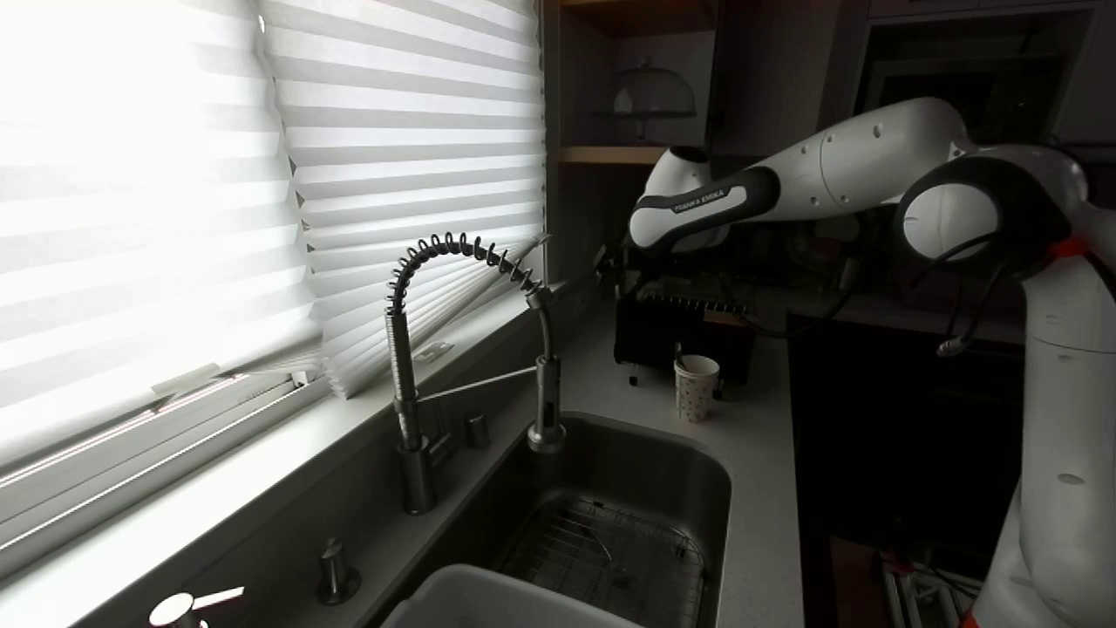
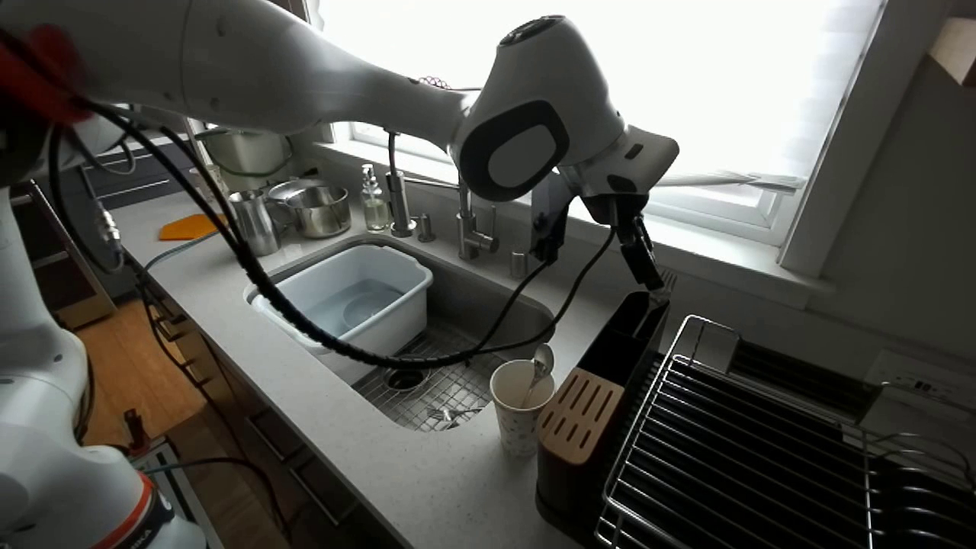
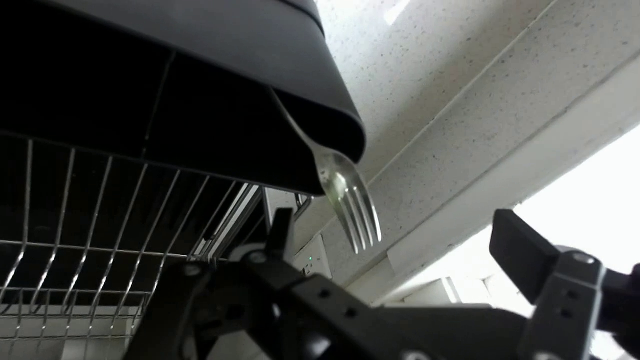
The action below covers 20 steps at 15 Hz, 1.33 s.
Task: Place the cup beside the sink then put the spoon and the fork in it
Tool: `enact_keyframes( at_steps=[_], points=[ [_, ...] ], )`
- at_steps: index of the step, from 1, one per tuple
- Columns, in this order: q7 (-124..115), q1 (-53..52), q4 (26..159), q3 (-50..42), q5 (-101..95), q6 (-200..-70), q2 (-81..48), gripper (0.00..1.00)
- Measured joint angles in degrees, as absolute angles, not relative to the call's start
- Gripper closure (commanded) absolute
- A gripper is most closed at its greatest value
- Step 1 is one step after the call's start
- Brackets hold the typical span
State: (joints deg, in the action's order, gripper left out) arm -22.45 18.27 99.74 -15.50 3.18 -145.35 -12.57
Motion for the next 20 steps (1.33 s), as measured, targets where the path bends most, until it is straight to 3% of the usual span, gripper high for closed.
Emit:
enact_keyframes(
  at_steps=[5,12,20],
  points=[
    [-20.4,18.2,94.7,-15.8,3.1,-143.3,-17.3,0.48],
    [-17.9,18.2,91.0,-16.4,3.1,-139.1,-19.3,0.99],
    [-16.4,18.2,90.1,-17.2,1.1,-138.0,-18.0,0.99]
  ],
)
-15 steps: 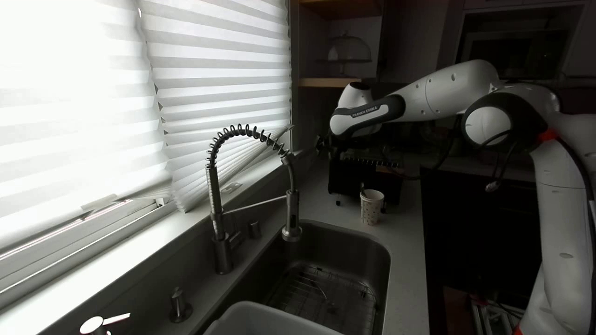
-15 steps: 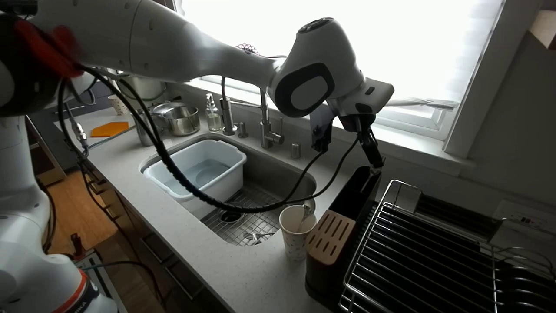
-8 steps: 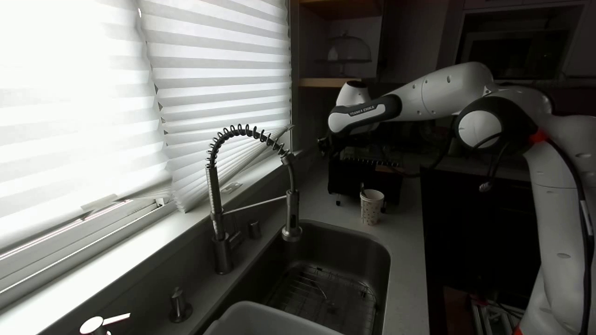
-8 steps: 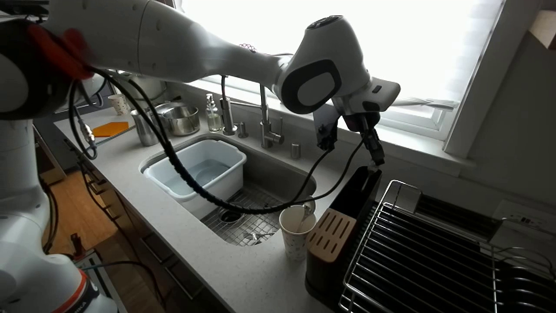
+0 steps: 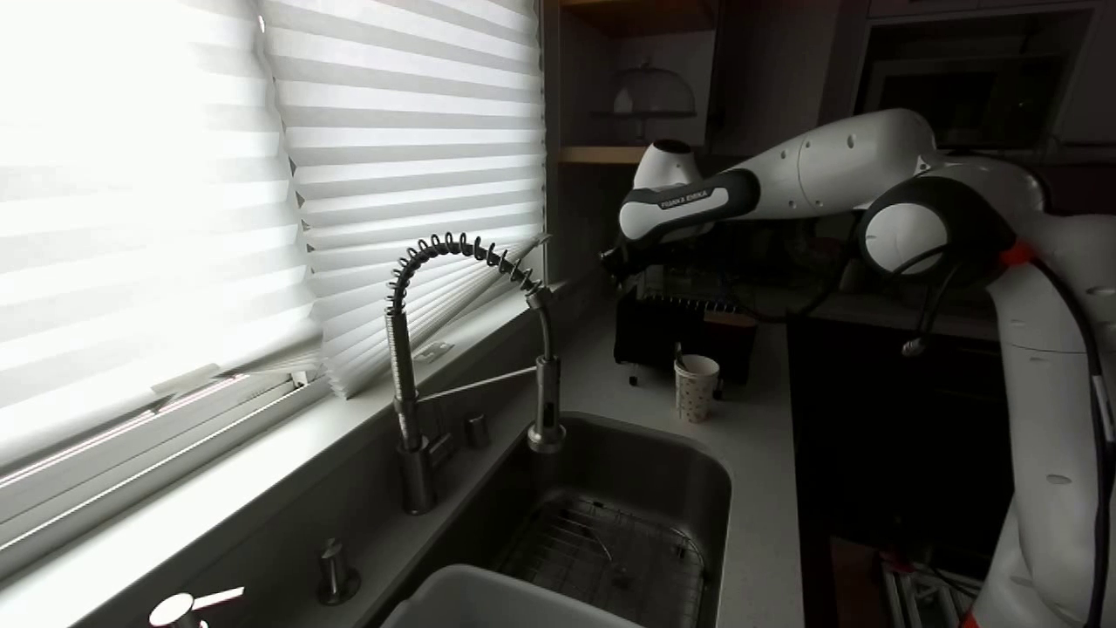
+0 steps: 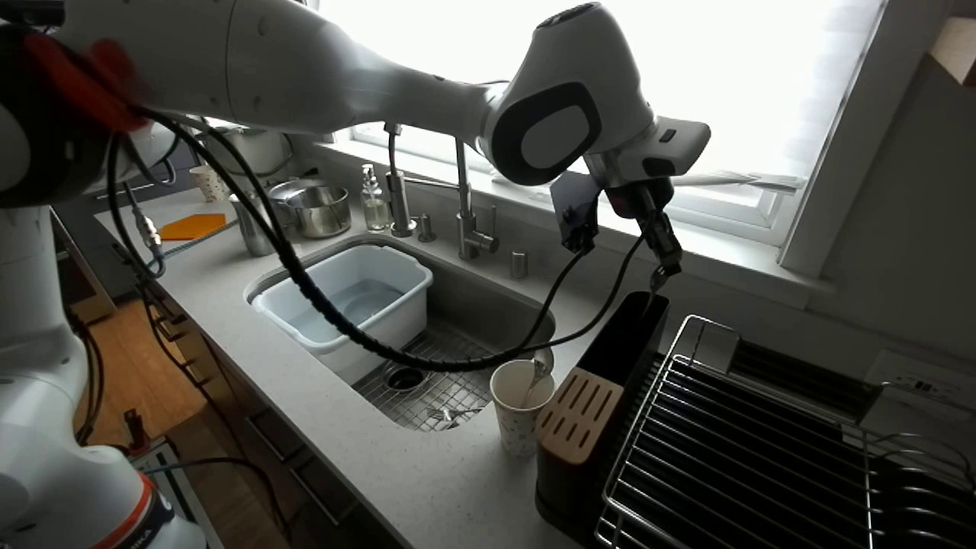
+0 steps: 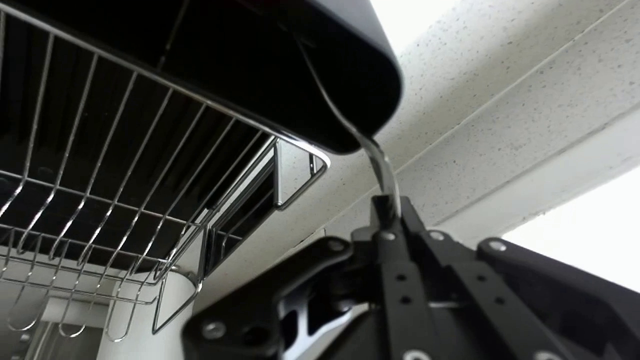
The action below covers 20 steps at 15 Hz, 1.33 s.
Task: Place the cup beside the sink then put the spoon and the fork in it
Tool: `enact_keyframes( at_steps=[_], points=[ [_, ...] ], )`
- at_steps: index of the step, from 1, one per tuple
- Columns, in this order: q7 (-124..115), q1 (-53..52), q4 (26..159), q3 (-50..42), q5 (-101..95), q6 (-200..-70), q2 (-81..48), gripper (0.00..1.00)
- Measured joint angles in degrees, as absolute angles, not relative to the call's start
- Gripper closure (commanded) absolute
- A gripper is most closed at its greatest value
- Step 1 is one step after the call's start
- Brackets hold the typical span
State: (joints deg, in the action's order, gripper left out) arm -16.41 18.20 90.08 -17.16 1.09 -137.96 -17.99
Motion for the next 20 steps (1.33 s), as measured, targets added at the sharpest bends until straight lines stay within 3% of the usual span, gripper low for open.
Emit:
enact_keyframes(
  at_steps=[11,20],
  points=[
    [-16.5,17.7,95.5,-17.9,-3.6,-138.2,-2.9,0.99],
    [-15.0,17.3,112.6,-15.1,-3.5,-137.4,13.6,0.99]
  ],
)
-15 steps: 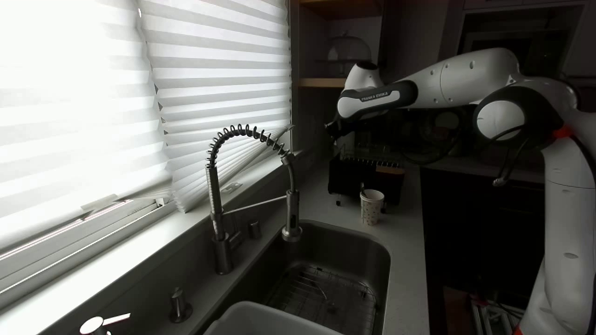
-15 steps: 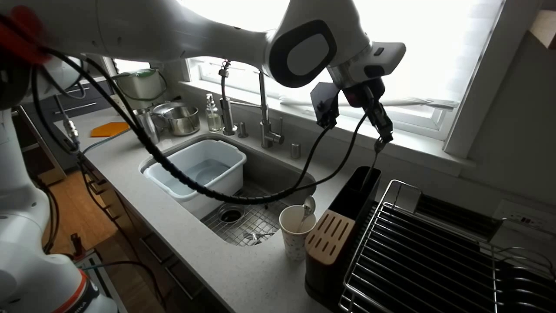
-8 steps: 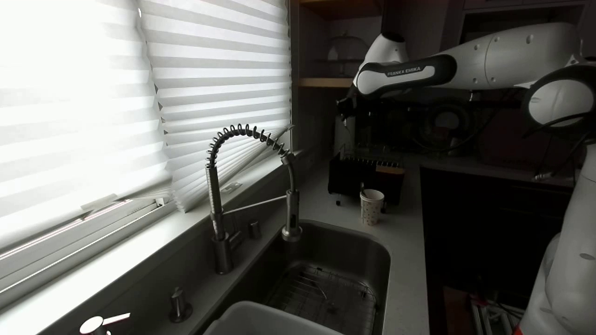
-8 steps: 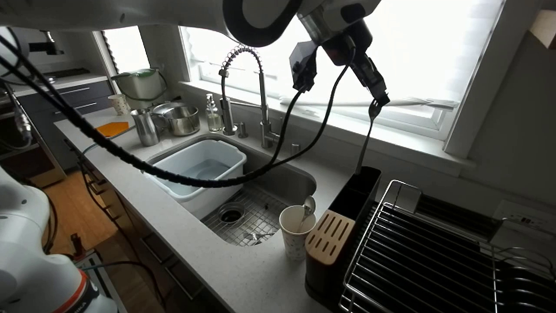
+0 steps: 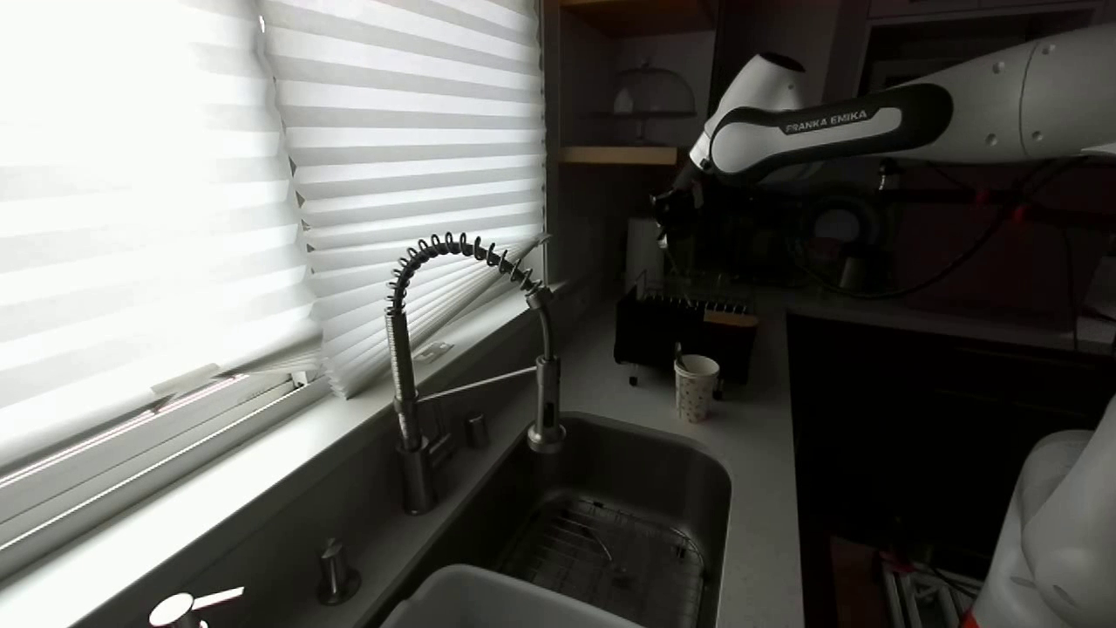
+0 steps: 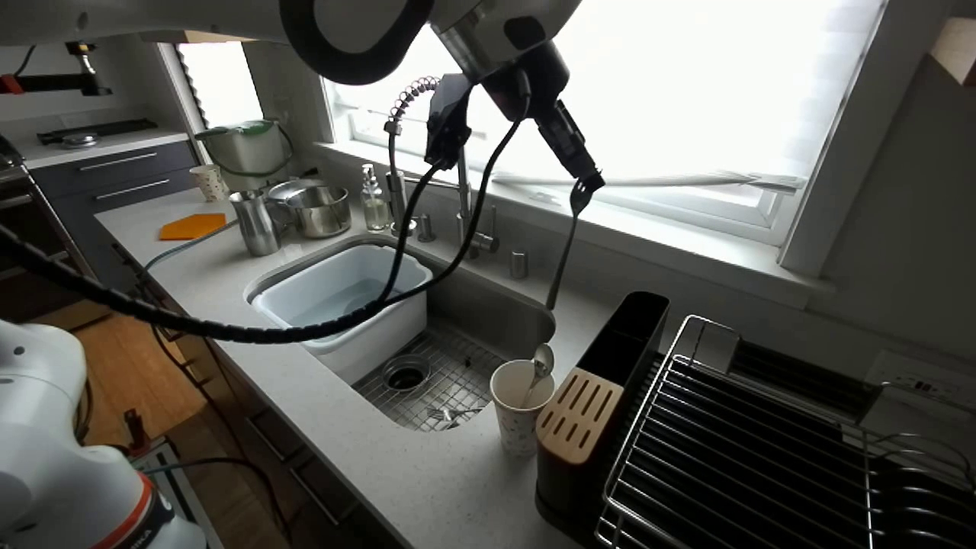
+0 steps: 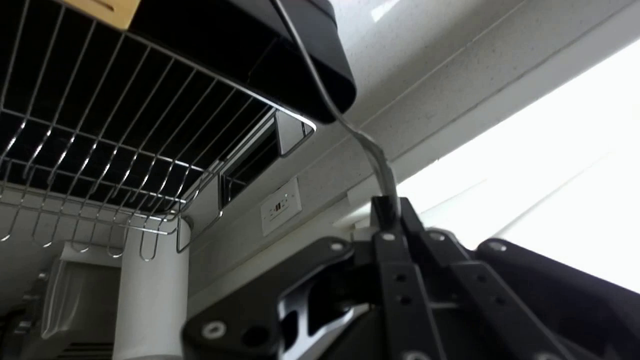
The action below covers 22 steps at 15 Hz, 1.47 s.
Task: Place the cup beside the sink then put the spoon and the fork in it
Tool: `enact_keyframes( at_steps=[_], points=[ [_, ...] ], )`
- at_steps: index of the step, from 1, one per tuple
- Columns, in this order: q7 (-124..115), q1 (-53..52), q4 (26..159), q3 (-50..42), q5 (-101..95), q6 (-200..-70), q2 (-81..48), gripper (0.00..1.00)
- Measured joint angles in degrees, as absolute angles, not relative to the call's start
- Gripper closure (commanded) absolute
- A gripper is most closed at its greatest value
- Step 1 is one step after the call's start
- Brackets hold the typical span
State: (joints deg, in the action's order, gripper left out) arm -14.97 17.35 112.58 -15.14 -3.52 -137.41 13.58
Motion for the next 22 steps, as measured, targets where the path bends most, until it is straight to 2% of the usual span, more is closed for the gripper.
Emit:
enact_keyframes(
  at_steps=[6,10,15,22],
  points=[
    [-11.4,17.4,125.6,-14.1,-3.5,-137.6,21.7,0.99],
    [-10.1,17.7,132.2,-14.1,-3.5,-143.3,23.8,0.99],
    [-8.0,17.7,137.0,-15.2,-1.0,-152.9,24.0,0.99],
    [-5.5,17.8,141.1,-16.5,0.8,-159.5,23.2,0.99]
  ],
)
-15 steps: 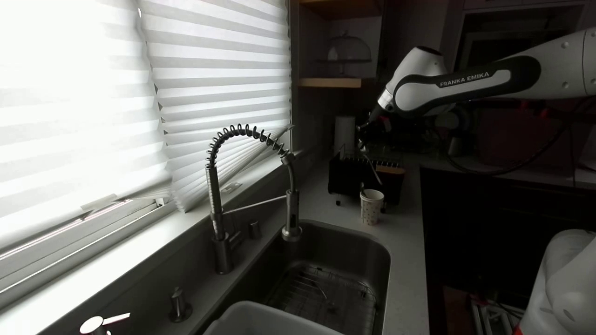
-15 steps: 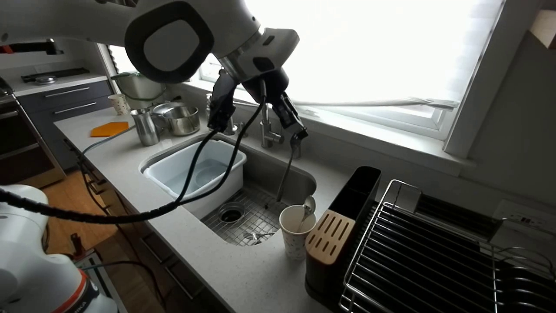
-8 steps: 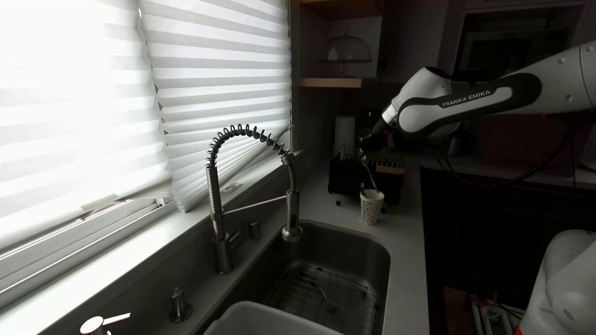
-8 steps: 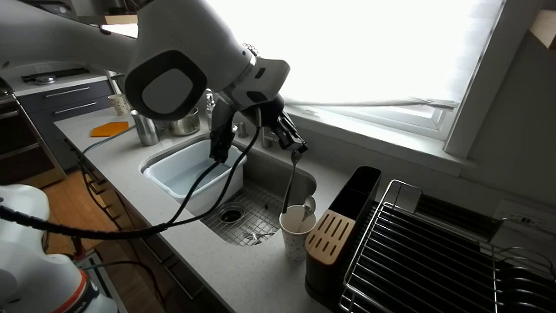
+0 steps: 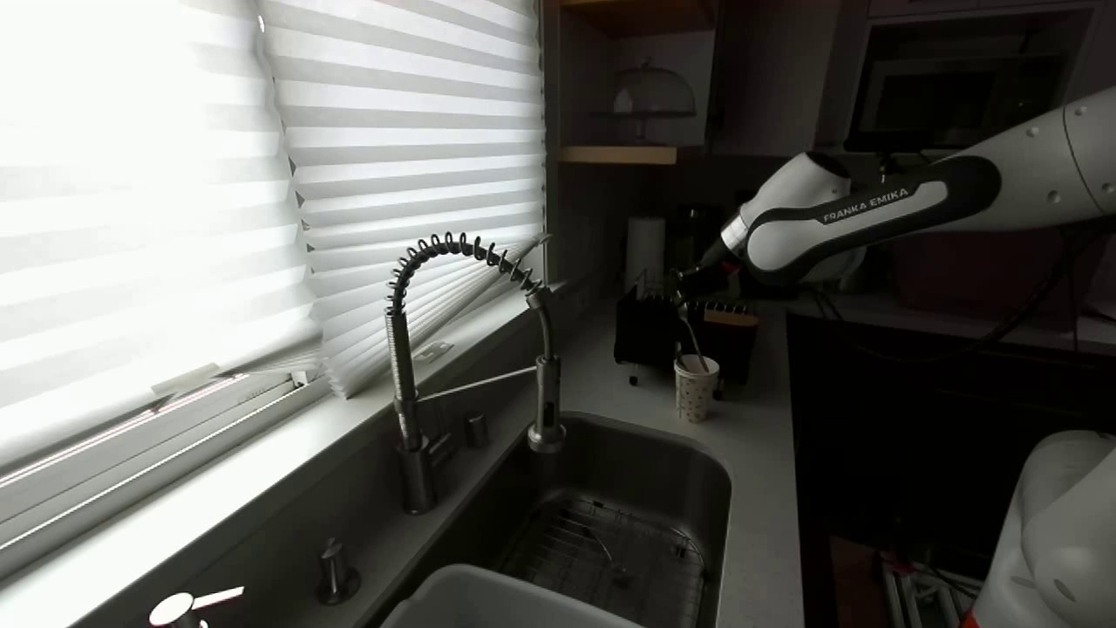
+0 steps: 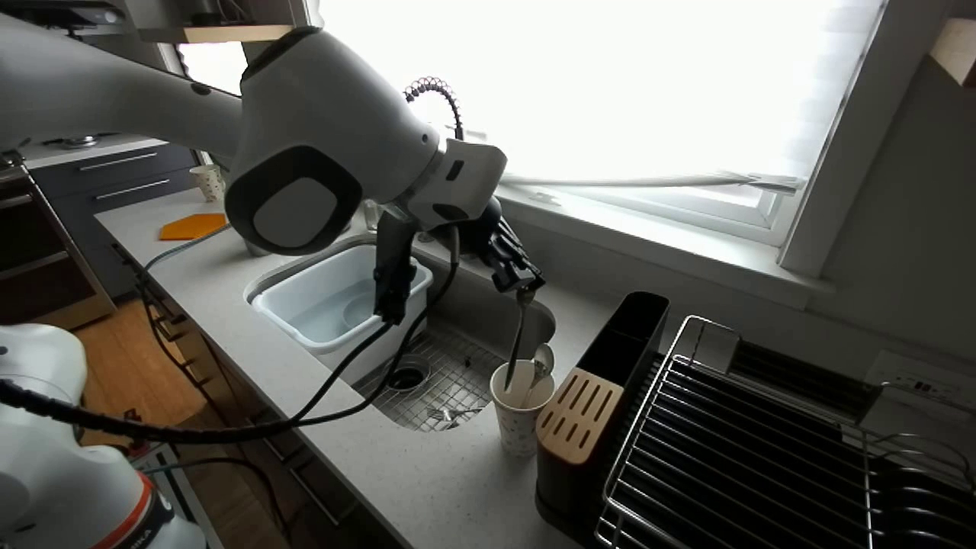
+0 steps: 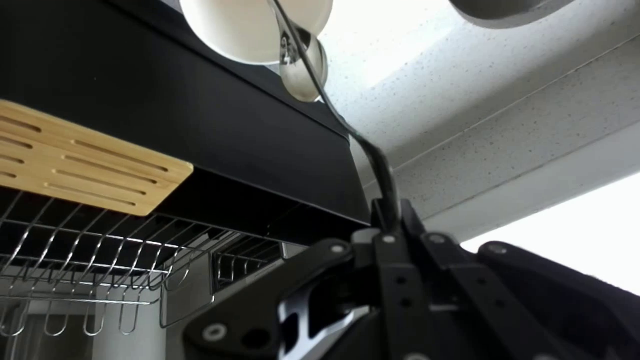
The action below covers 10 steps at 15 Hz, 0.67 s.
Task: Place the cup beside the sink then put the spoon and the fork in it
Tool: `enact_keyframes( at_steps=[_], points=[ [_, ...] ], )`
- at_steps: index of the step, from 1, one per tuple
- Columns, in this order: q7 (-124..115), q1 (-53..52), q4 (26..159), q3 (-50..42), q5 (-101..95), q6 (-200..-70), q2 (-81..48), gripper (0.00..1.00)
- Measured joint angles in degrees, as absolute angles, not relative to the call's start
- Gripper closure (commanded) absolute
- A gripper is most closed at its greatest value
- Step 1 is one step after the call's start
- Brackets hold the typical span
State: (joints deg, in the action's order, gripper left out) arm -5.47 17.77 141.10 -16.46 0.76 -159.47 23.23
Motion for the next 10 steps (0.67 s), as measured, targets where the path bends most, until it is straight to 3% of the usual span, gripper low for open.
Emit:
enact_keyframes(
  at_steps=[10],
  points=[
    [-4.8,17.7,144.6,-17.3,2.1,-167.0,18.6,0.99]
  ],
)
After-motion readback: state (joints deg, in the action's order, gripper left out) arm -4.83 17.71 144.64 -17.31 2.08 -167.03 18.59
